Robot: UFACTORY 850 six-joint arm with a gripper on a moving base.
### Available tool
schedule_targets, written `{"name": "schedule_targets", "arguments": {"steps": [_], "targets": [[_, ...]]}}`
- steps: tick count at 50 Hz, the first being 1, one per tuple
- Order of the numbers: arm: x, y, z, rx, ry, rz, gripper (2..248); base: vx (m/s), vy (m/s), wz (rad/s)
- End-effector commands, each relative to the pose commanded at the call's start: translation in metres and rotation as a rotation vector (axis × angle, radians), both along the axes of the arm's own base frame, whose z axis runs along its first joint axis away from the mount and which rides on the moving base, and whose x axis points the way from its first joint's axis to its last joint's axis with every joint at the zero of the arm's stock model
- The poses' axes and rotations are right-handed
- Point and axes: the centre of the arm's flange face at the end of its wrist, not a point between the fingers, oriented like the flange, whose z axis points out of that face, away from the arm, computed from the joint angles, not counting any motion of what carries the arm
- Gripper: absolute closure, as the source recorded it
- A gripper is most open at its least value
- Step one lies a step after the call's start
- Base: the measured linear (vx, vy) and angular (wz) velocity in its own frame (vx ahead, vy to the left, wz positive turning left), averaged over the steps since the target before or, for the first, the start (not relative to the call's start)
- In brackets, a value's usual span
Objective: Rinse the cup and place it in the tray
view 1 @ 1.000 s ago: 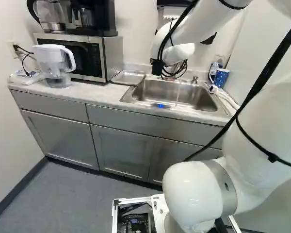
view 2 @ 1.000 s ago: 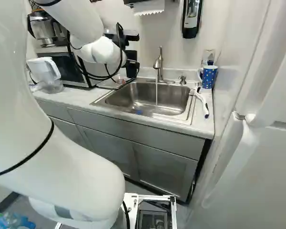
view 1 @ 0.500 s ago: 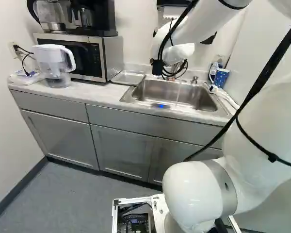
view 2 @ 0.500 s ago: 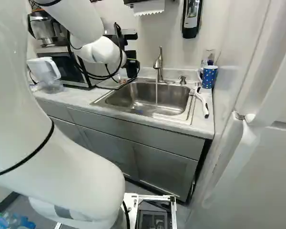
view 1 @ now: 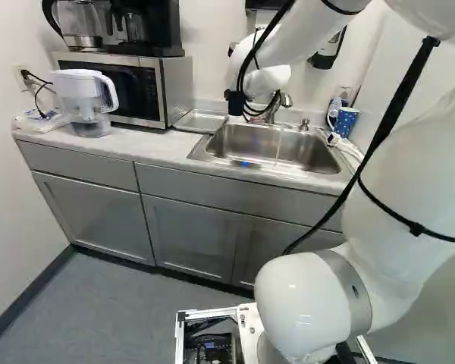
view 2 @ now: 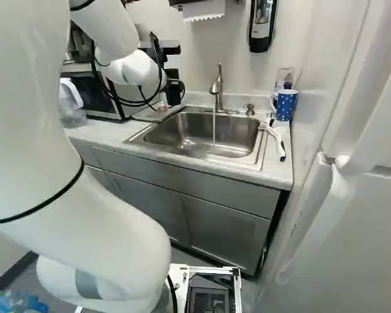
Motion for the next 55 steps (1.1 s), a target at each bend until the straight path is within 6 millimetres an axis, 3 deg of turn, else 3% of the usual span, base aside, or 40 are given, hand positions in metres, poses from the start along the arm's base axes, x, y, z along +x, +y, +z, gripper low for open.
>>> {"name": "schedule_targets", "arguments": {"steps": [29,55], "targets": [[0.027,0.045,0.000,0.000,0.000,0.081,129,0.000,0.000,0.000],[0.063,0.082,-0.001,0.001,-0.005,0.134,129,0.000,0.000,0.000]]}}
